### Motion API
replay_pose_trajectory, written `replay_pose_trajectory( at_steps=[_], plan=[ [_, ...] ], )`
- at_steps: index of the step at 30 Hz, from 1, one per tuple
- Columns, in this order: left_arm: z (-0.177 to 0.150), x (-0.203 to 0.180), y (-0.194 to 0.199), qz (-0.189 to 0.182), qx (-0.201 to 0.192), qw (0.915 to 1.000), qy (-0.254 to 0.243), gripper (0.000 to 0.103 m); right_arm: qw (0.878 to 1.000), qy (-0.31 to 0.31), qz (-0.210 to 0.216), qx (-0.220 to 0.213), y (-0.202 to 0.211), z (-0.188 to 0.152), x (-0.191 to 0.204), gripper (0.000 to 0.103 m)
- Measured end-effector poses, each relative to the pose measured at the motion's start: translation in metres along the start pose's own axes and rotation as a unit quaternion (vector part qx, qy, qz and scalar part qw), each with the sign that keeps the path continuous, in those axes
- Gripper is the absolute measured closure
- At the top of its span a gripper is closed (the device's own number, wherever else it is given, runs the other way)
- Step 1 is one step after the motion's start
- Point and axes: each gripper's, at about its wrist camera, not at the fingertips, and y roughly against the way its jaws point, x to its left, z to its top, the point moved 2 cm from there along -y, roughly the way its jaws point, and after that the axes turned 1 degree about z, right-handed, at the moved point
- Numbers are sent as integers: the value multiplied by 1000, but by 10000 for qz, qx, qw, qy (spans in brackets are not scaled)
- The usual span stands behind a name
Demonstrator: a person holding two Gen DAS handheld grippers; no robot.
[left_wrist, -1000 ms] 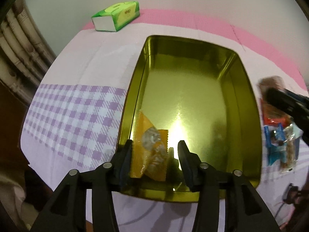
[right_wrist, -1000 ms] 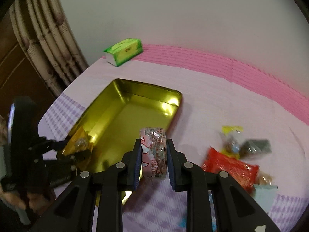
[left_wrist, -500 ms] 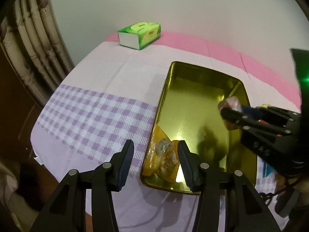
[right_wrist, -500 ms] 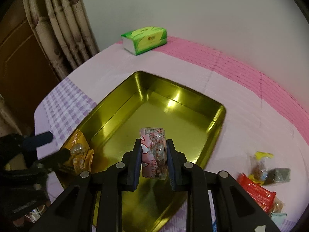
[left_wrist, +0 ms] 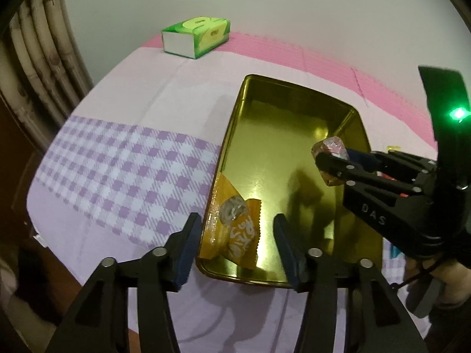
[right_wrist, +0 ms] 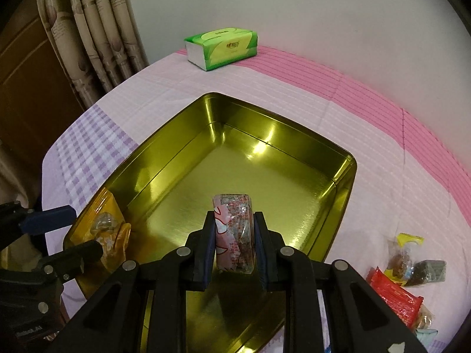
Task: Organize snacks
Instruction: 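Carry the pink cake packet into the gold tin and open right gripper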
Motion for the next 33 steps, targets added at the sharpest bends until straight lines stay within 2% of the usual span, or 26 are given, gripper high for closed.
replay_pose_trajectory(
  at_steps=[2, 5, 14, 21, 30, 33],
  plan=[
    [1, 3, 1, -61, -17, 9999, 84, 42, 10000, 5, -9, 18, -1, 0, 0, 81],
    [4, 5, 6, -79, -130, 9998, 120, 41, 10000, 69, -52, 29, -3, 1, 1, 81],
    [3, 18, 17, 442, -432, 9980, 160, 41, 9995, 67, -249, 168, -14, -2, -8, 81],
    [1, 39, 16, 588, -460, 9957, 541, 41, 9990, 60, -382, 204, -18, 1, -14, 80],
    [-1, 44, 13, 995, -333, 9933, 484, 41, 9986, 20, -505, 174, -21, 3, -14, 80],
    [-1, 41, 14, 987, -319, 9938, 408, 41, 9987, -6, -480, 156, -20, 3, -15, 77]
  ],
)
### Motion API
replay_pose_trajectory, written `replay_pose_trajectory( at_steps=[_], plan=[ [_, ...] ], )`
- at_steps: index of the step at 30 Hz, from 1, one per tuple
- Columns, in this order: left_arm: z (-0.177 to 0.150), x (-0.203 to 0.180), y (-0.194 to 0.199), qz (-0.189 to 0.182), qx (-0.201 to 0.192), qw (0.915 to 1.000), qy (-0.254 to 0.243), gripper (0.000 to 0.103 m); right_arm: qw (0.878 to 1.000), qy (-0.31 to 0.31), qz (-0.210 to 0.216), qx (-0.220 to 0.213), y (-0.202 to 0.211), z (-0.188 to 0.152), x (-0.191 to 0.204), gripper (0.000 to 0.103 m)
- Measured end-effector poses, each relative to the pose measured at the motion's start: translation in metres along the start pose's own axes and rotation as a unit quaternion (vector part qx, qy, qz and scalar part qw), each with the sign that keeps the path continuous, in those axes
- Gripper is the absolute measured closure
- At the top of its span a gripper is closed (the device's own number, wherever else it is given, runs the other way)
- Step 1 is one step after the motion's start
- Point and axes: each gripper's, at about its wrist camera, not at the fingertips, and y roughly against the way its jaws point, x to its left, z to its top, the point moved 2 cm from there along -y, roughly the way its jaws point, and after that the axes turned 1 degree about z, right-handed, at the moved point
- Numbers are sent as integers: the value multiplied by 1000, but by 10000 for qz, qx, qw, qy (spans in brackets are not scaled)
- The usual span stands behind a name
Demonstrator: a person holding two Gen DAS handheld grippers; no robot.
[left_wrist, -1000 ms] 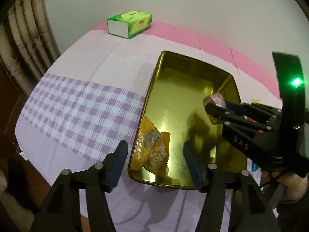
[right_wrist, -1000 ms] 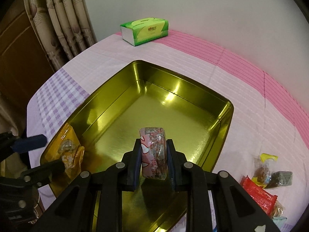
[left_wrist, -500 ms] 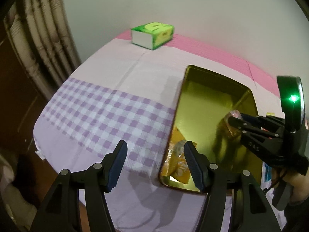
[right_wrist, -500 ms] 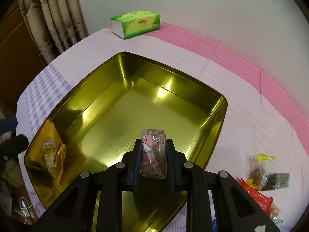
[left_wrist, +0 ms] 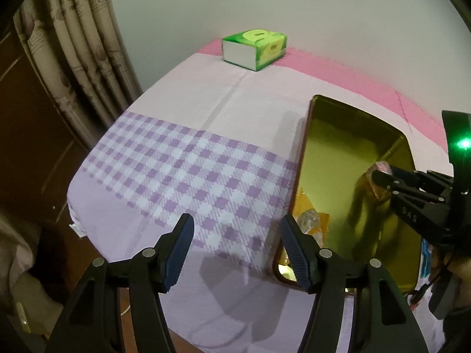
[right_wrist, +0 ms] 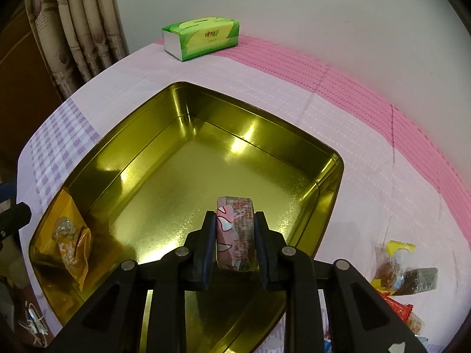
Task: Organize snacks
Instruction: 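Carry the pink cake packet into the gold tin and open right gripper, then grasp the teal-and-navy box with right gripper while left grasps blue candy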
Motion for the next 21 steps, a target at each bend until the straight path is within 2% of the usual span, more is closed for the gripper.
replay_pose_trajectory(
  at_steps=[2, 5, 12, 21],
  plan=[
    [0, -2, 0, 0, 21, 10000, -40, 41, 10000, -15, 36, -37, 2, 0, -1, 64],
    [-1, -8, 2, -17, 4, 9999, -138, 41, 9997, -50, 101, -206, 13, 1, -2, 56],
    [-2, -12, 5, -45, 3, 9997, -244, 41, 9985, -254, 95, -471, 50, -9, -17, 53],
    [-5, -22, 5, -32, 30, 9988, -486, 41, 9957, -639, -286, -601, 110, -57, -76, 53]
  ],
)
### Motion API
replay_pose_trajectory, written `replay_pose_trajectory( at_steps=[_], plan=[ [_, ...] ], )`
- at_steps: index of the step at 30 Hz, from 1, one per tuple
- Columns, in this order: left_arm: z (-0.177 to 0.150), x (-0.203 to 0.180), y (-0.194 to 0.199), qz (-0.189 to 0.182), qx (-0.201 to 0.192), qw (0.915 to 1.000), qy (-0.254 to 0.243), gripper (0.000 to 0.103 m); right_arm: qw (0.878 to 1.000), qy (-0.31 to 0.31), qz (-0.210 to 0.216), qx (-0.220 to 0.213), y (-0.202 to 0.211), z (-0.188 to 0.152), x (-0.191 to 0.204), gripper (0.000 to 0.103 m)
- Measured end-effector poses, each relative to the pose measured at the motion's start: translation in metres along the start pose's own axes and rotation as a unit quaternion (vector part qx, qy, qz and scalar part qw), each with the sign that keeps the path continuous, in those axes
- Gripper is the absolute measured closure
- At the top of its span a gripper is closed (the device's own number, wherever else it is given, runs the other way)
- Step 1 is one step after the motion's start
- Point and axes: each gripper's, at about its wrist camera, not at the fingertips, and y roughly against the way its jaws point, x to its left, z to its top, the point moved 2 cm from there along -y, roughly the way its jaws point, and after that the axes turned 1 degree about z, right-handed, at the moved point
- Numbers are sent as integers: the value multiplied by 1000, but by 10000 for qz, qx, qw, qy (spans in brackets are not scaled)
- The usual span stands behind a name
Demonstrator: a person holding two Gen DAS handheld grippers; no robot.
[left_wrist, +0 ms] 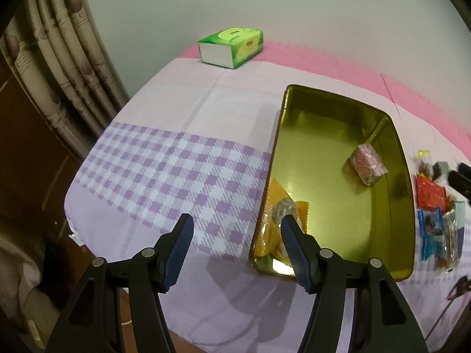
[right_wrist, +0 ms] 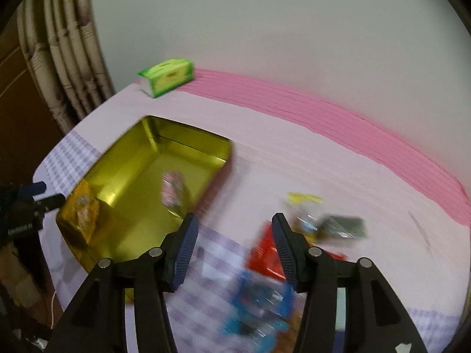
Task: Organize snacks
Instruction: 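Grasp the teal-and-navy box with right gripper while left grasps blue candy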
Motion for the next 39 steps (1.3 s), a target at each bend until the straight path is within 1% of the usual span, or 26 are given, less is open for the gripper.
replay_pose_trajectory(
  at_steps=[6, 10, 13, 17, 19, 23, 26, 27, 29, 32, 34, 36, 38, 39],
  plan=[
    [-1, -6, 0, 29, -9, 9999, -118, 40, 9985, -378, -371, 97, 27, -39, -43, 53],
    [-1, -8, -1, 52, 26, 9998, -174, 39, 9953, -652, -624, 341, 33, -73, -71, 54],
    [-1, -10, 1, 61, 5, 9998, -196, 38, 9924, -869, -711, 508, 34, -94, -88, 53],
    [-2, -17, 4, 88, -61, 9994, -316, 37, 9898, -1027, -732, 659, 34, -115, -99, 53],
    [-1, -23, 7, 70, -107, 9991, -409, 37, 9891, -1092, -675, 728, 29, -122, -102, 53],
    [-3, -41, 17, -67, -173, 9978, -631, 37, 9889, -1096, -635, 780, 23, -126, -102, 53],
    [-8, -59, 23, -137, -221, 9955, -913, 35, 9889, -1082, -644, 790, 17, -125, -101, 53],
    [-10, -66, 26, -186, -224, 9945, -1008, 35, 9889, -1109, -588, 791, 15, -125, -101, 53],
    [-13, -77, 28, -265, -207, 9932, -1114, 35, 9889, -1113, -574, 800, 8, -122, -100, 50],
    [-16, -97, 33, -436, -191, 9904, -1295, 35, 9889, -1125, -567, 793, 2, -121, -100, 50],
    [-17, -110, 36, -487, -224, 9885, -1417, 35, 9886, -1173, -531, 775, 0, -121, -102, 50],
    [-19, -122, 38, -556, -233, 9861, -1549, 34, 9884, -1223, -476, 759, -1, -122, -103, 50],
    [-22, -135, 41, -659, -232, 9834, -1676, 34, 9884, -1255, -437, 735, -1, -124, -104, 54],
    [-23, -143, 42, -735, -220, 9816, -1746, 34, 9884, -1270, -425, 719, 0, -125, -105, 54]
  ],
)
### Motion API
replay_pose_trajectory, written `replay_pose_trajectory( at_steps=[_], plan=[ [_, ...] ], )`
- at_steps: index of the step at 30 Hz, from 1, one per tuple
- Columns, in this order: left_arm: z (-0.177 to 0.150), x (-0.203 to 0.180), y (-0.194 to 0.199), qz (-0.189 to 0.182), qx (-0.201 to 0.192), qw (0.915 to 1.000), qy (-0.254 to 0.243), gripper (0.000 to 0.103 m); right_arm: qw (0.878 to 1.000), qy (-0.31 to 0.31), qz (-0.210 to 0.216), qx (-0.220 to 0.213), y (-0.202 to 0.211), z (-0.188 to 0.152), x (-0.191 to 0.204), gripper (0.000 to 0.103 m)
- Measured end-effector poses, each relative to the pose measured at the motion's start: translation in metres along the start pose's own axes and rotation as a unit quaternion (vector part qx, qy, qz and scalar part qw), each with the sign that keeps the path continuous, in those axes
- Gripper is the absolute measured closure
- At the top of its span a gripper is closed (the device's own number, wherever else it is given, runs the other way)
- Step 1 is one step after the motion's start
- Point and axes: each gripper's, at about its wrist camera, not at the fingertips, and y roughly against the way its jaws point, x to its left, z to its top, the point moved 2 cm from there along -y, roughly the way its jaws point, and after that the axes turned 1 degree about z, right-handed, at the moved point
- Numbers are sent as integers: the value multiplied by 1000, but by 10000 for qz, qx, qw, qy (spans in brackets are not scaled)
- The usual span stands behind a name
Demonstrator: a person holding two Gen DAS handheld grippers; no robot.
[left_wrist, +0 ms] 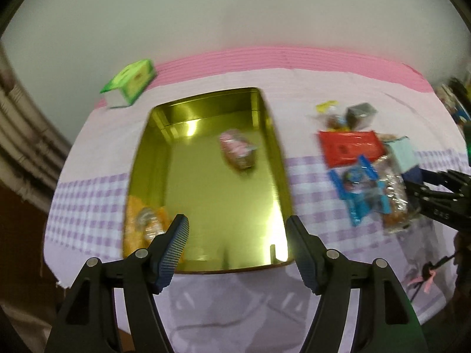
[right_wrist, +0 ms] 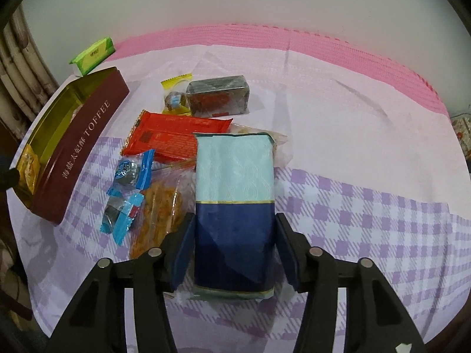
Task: Organize snacks
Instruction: 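Grasp the teal-and-navy box with right gripper while left grasps blue candy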
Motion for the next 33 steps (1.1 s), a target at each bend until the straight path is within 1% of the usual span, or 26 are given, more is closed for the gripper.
replay_pose_trajectory(
  at_steps=[6, 12, 15, 20, 25, 28, 33],
  plan=[
    [3, -38, -4, -347, 69, 9988, -341, 34, 9998, -161, 53, -40, 5, -7, -13, 57],
    [1, -72, -18, -841, 231, 9944, -598, 34, 9992, -380, -55, -95, 10, -13, -36, 57],
    [1, -86, -25, -988, 260, 9919, -760, 34, 9984, -543, -143, -93, 12, -17, -50, 57],
    [1, -105, -36, -1071, 225, 9869, -1188, 34, 9963, -816, -261, -62, 13, -27, -75, 57],
    [3, -123, -50, -1111, 340, 9813, -1536, 34, 9947, -1006, -205, -76, 14, -30, -88, 57],
    [5, -130, -55, -1102, 370, 9793, -1655, 34, 9945, -1025, -197, -91, 13, -31, -87, 57],
    [12, -140, -66, -1137, 500, 9777, -1696, 39, 9942, -1059, -162, -96, 15, -34, -91, 57]
  ],
)
